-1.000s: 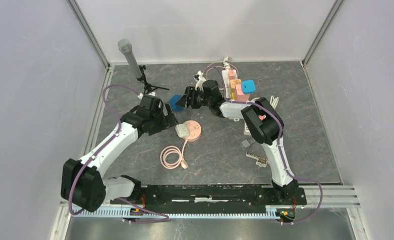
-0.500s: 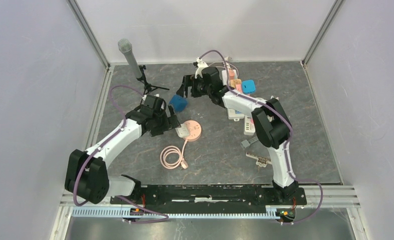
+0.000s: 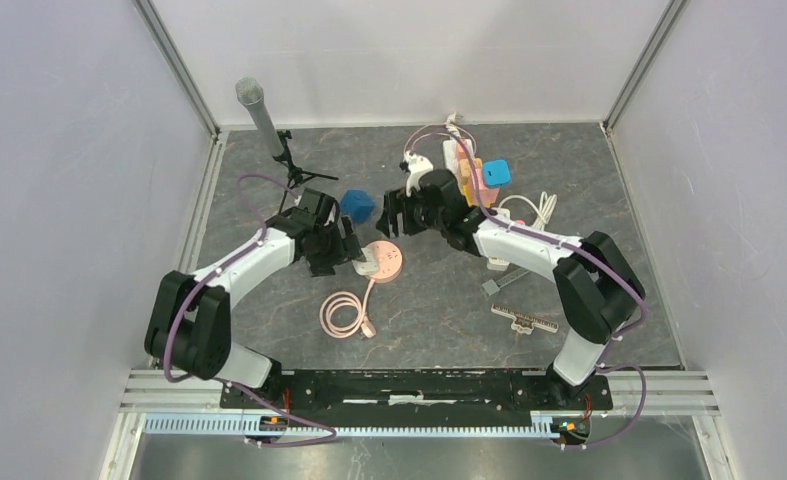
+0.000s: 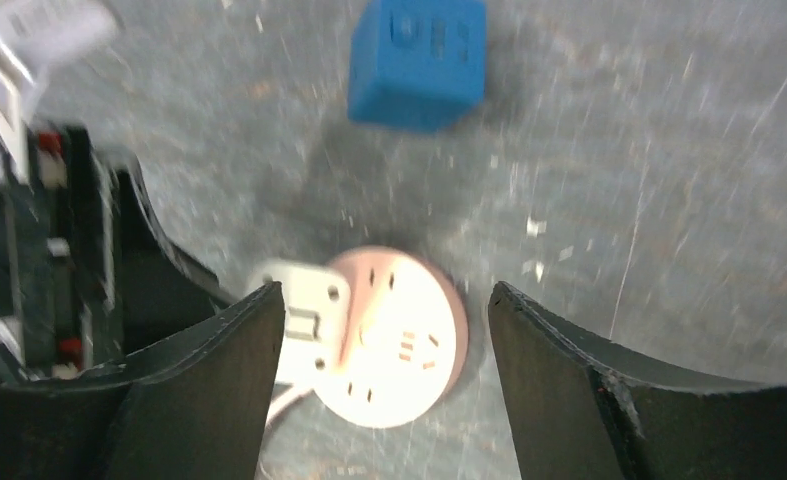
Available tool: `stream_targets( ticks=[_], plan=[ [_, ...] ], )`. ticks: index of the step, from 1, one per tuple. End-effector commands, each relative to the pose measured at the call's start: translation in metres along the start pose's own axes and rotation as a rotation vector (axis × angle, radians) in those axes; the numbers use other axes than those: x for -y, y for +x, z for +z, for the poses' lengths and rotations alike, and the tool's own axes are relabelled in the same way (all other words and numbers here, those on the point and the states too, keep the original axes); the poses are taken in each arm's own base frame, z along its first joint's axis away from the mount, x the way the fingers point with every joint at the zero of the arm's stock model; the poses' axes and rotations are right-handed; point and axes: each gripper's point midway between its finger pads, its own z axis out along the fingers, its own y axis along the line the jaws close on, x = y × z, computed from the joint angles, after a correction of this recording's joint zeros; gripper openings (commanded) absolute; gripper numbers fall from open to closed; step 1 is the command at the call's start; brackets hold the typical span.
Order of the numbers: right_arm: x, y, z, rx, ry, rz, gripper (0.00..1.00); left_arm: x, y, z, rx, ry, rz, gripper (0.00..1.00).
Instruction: Pull the plug off the socket
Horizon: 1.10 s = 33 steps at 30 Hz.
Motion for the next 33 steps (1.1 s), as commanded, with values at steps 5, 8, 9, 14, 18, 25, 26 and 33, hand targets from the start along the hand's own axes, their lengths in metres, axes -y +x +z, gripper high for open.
stream_targets(
  ticks=[5,8,9,14,18,25,26,33],
  plan=[
    [0.020,0.064,-0.018,-0.112,0.124,0.044,0.76,0.040,-0.008,0.007,-0.064,0.146,-0.076,0.76],
    [0.022,0.077,-0.016,-0.152,0.131,0.055,0.74,0.046,-0.007,0.010,-0.082,0.170,-0.103,0.67],
    [0.022,0.080,-0.015,-0.160,0.129,0.058,0.73,0.047,-0.007,0.011,-0.087,0.174,-0.116,0.64],
    [0.015,0.084,-0.011,-0.168,0.089,0.064,0.69,0.052,-0.001,0.014,-0.129,0.195,-0.160,0.53],
    [0.013,0.088,-0.006,-0.180,0.076,0.064,0.68,0.048,0.005,0.017,-0.154,0.168,-0.197,0.44],
    [0.021,0.102,0.001,-0.224,0.119,0.038,0.56,0.052,0.003,0.015,-0.165,0.172,-0.216,0.32],
    [0.022,0.103,0.002,-0.226,0.124,0.030,0.54,0.053,0.003,0.014,-0.167,0.174,-0.216,0.31],
    [0.027,0.125,0.004,-0.274,0.135,0.004,0.48,0.071,-0.003,0.008,-0.157,0.277,-0.189,0.31]
  ],
)
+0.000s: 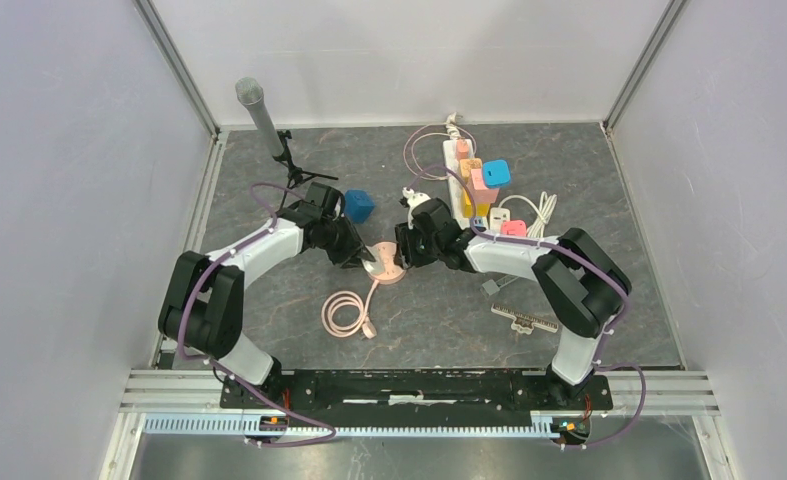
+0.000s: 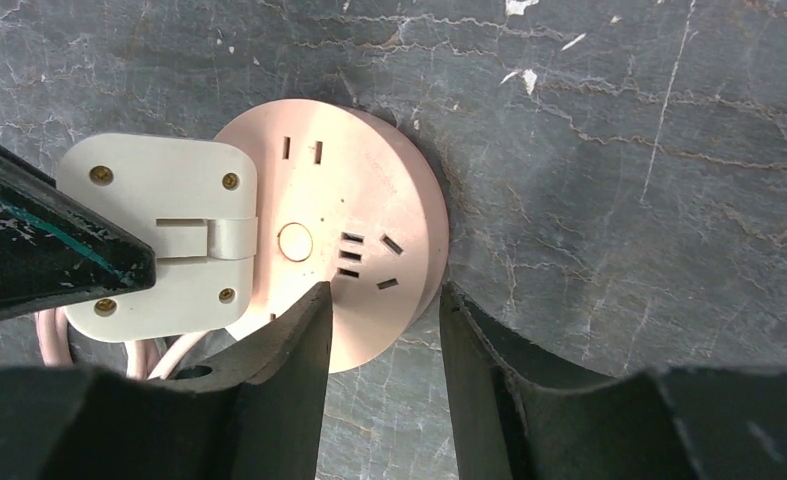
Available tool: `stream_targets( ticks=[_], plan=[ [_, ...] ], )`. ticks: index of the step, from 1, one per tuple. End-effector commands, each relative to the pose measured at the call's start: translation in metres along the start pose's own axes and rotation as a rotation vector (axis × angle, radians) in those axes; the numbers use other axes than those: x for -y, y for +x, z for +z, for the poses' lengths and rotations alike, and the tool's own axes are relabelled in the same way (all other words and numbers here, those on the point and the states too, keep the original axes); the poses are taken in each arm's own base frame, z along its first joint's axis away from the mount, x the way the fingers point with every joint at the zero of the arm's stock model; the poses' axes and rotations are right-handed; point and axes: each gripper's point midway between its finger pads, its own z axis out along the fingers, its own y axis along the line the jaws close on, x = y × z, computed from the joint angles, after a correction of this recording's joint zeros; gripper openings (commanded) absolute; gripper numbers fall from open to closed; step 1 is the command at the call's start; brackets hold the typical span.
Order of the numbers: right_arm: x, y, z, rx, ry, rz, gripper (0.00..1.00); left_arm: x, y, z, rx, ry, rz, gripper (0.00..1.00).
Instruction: Pull the plug off the socket
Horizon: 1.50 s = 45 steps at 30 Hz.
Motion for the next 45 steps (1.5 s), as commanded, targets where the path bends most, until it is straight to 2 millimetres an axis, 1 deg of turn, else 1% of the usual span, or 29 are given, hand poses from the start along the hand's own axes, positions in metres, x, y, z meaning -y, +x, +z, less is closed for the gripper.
stream_targets(
  ticks=[1,2,3,5,6,7,9,11,14,15,18,21,24,26,28,31,34,37,38,41,45],
  plan=[
    [0.004,0.007,0.006,-0.028,0.026,-0.035,0.48,0.029,-0.010,-0.004,0.023,0.121,0.002,0.40],
    [0.004,0.008,0.006,-0.032,0.028,-0.035,0.48,0.028,-0.010,-0.001,0.028,0.120,-0.004,0.49],
    [0.004,0.010,0.007,-0.038,0.032,-0.036,0.48,0.027,-0.011,0.001,0.027,0.114,-0.009,0.56],
    [0.007,0.012,0.007,-0.048,0.044,-0.035,0.48,0.022,-0.011,0.006,0.022,0.089,-0.020,0.59],
    [0.009,0.015,0.008,-0.056,0.052,-0.035,0.48,0.018,-0.012,0.008,0.025,0.066,-0.028,0.59],
    [0.011,0.017,0.008,-0.061,0.062,-0.034,0.48,0.014,-0.012,0.010,0.023,0.042,-0.032,0.57],
    [0.015,0.019,0.008,-0.070,0.078,-0.041,0.45,0.009,-0.011,0.012,0.011,0.006,-0.035,0.49],
    [0.017,0.021,0.008,-0.074,0.090,-0.054,0.43,0.007,-0.009,0.012,0.001,-0.012,-0.030,0.36],
    [0.024,0.028,0.008,-0.092,0.128,-0.101,0.41,0.009,-0.009,0.009,-0.004,-0.011,-0.033,0.05],
    [0.026,0.030,0.007,-0.096,0.138,-0.121,0.41,0.011,-0.009,0.007,-0.002,-0.008,-0.037,0.02],
    [0.029,0.042,0.004,-0.106,0.158,-0.176,0.42,0.021,-0.010,0.001,-0.011,0.015,-0.031,0.02],
    [0.030,0.056,0.006,-0.138,0.153,-0.196,0.42,0.029,-0.011,-0.003,-0.034,0.018,-0.019,0.02],
    [0.031,0.065,0.007,-0.159,0.155,-0.200,0.42,0.037,-0.015,-0.008,-0.030,0.028,0.002,0.02],
    [0.032,0.069,0.008,-0.170,0.164,-0.208,0.42,0.038,-0.020,-0.011,-0.014,0.014,0.019,0.02],
    [0.036,0.074,0.008,-0.188,0.197,-0.224,0.43,0.033,-0.025,-0.012,0.002,-0.025,0.041,0.02],
    [0.038,0.078,0.010,-0.205,0.213,-0.226,0.45,0.025,-0.021,-0.007,-0.011,-0.057,0.040,0.02],
    [0.030,0.078,0.015,-0.218,0.175,-0.212,0.47,0.022,-0.012,0.004,-0.031,-0.067,0.066,0.02],
    [0.019,0.074,0.020,-0.222,0.143,-0.187,0.48,0.013,-0.004,0.010,-0.049,-0.095,0.081,0.02],
    [0.020,0.076,0.022,-0.233,0.148,-0.180,0.47,0.009,-0.003,0.011,-0.048,-0.108,0.082,0.02],
    [0.023,0.084,0.027,-0.268,0.158,-0.175,0.45,0.006,-0.008,0.008,0.000,-0.134,0.099,0.02],
    [0.030,0.097,0.024,-0.286,0.163,-0.175,0.42,0.012,-0.015,0.001,0.037,-0.141,0.099,0.02]
  ],
)
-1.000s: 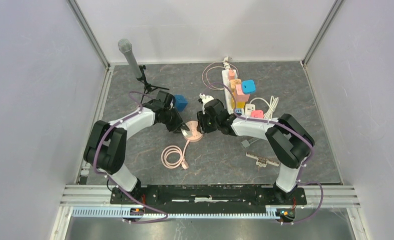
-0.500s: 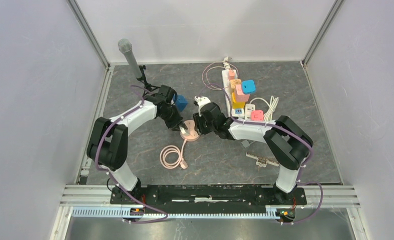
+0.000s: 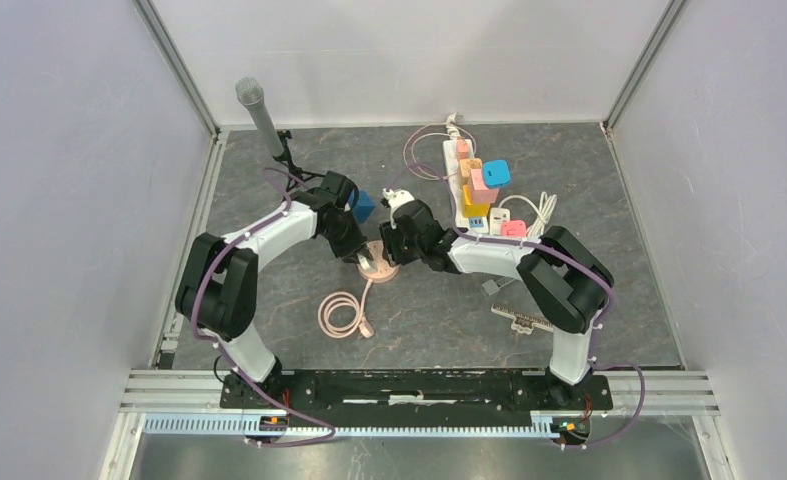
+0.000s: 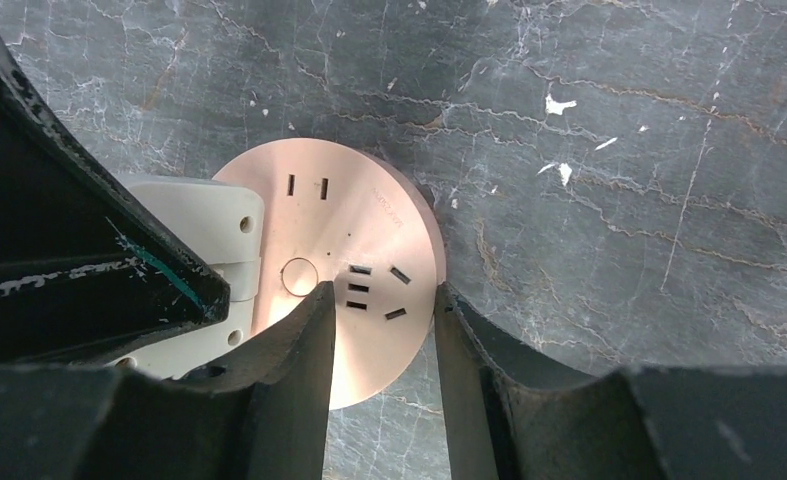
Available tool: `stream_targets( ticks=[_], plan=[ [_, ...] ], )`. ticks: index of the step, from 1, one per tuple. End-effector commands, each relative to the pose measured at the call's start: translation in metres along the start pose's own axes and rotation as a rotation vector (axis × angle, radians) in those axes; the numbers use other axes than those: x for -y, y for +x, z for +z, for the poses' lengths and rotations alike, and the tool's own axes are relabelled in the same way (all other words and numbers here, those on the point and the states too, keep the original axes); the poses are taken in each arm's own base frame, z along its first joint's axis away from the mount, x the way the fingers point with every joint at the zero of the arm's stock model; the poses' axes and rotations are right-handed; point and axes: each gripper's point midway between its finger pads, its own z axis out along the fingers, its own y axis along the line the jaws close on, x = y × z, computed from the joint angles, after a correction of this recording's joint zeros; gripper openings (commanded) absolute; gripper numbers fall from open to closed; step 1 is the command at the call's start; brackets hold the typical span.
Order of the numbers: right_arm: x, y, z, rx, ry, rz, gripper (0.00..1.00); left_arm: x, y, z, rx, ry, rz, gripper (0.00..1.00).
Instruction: Pull the plug off the socket
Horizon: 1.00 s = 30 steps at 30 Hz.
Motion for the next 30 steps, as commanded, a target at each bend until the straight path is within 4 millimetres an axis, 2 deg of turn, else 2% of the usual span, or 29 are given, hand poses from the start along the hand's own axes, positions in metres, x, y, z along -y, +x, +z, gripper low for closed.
stream_targets(
  ticks=[1,5,11,14,19,22,25,30],
  plan=[
    [0.034,0.118,-0.003,-0.347,0.096,-0.055,0.42,0.016,-0.008,-0.013,0.061,0.028,0.065,0.02],
    [0.038,0.122,-0.006,-0.345,0.105,-0.061,0.41,0.025,-0.009,-0.020,0.047,0.050,0.086,0.02],
    [0.038,0.122,-0.004,-0.352,0.110,-0.055,0.40,0.045,-0.021,-0.043,0.075,0.084,0.161,0.02],
    [0.037,0.121,-0.003,-0.351,0.104,-0.057,0.40,0.045,-0.015,-0.038,0.035,0.090,0.143,0.02],
    [0.032,0.121,-0.003,-0.353,0.072,-0.071,0.41,0.029,0.000,-0.016,0.003,0.065,0.106,0.02],
    [0.021,0.121,-0.002,-0.342,0.006,-0.079,0.42,0.021,0.006,-0.007,-0.004,0.046,0.103,0.02],
    [0.014,0.123,0.000,-0.349,-0.043,-0.084,0.45,0.019,0.007,-0.005,-0.005,0.038,0.110,0.02],
    [0.020,0.134,0.001,-0.385,-0.022,-0.093,0.46,0.024,-0.001,-0.015,0.020,0.022,0.124,0.02]
  ],
)
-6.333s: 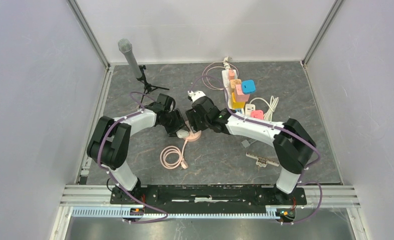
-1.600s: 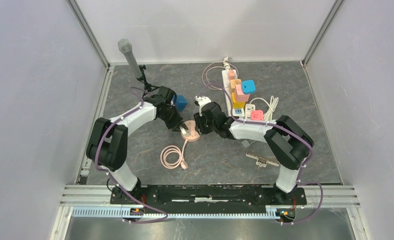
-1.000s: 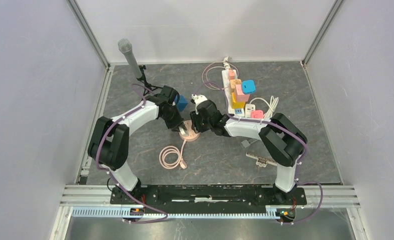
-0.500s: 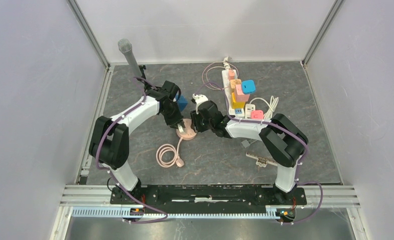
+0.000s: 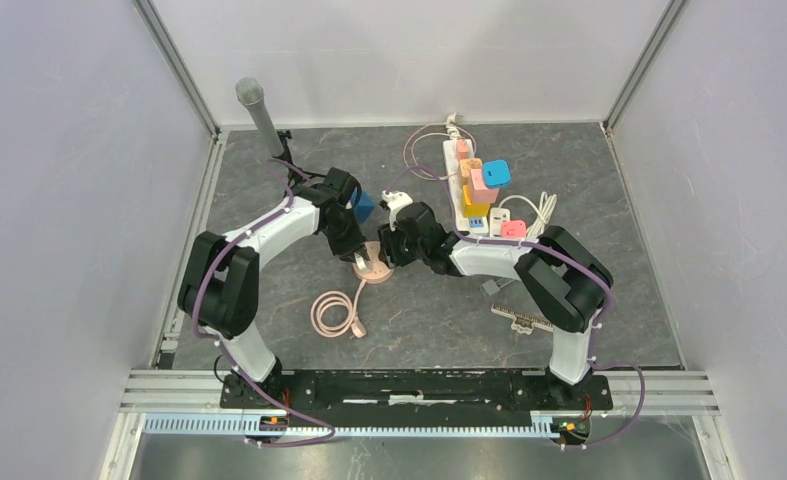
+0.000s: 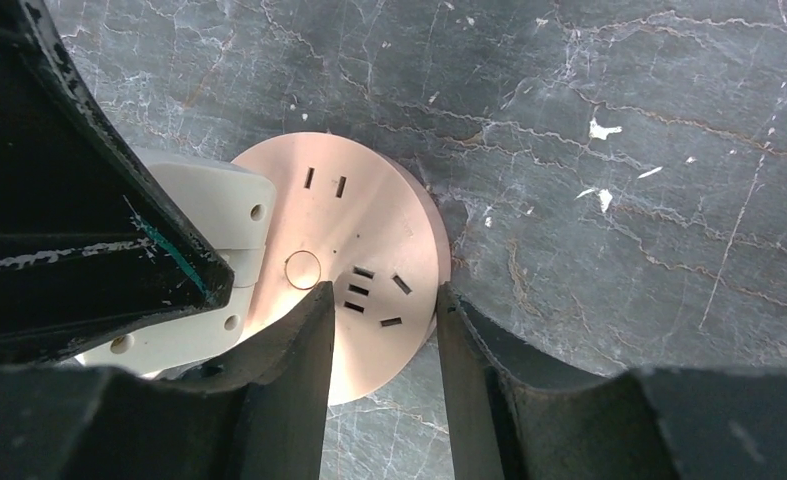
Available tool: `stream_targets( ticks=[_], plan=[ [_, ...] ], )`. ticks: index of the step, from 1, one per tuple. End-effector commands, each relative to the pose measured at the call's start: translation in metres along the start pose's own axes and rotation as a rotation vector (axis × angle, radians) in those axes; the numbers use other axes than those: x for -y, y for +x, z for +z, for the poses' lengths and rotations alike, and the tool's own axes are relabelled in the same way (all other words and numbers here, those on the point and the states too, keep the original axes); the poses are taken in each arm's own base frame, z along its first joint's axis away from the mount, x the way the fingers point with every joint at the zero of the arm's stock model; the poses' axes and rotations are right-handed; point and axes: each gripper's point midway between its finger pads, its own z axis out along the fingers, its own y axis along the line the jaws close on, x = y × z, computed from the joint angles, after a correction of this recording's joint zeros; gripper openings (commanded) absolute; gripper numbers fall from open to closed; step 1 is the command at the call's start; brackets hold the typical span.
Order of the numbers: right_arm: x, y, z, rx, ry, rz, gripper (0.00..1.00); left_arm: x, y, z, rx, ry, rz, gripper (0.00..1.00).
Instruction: Pull the plug off the socket
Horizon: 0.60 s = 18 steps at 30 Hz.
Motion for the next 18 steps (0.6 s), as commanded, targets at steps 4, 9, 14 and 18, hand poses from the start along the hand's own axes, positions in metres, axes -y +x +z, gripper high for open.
stream_targets(
  ticks=[4,9,14,18],
  plan=[
    [0.036,0.145,-0.015,-0.447,0.097,-0.073,0.45,0.039,-0.004,-0.025,0.000,0.104,0.060,0.02],
    [0.051,0.157,-0.022,-0.468,0.165,-0.104,0.45,0.058,0.000,-0.039,-0.059,0.165,0.069,0.02],
    [0.053,0.155,-0.023,-0.462,0.181,-0.108,0.45,0.046,-0.002,-0.035,-0.047,0.099,0.072,0.02],
    [0.047,0.146,-0.022,-0.435,0.166,-0.093,0.45,0.025,-0.001,-0.033,-0.018,0.020,0.084,0.02]
  ],
)
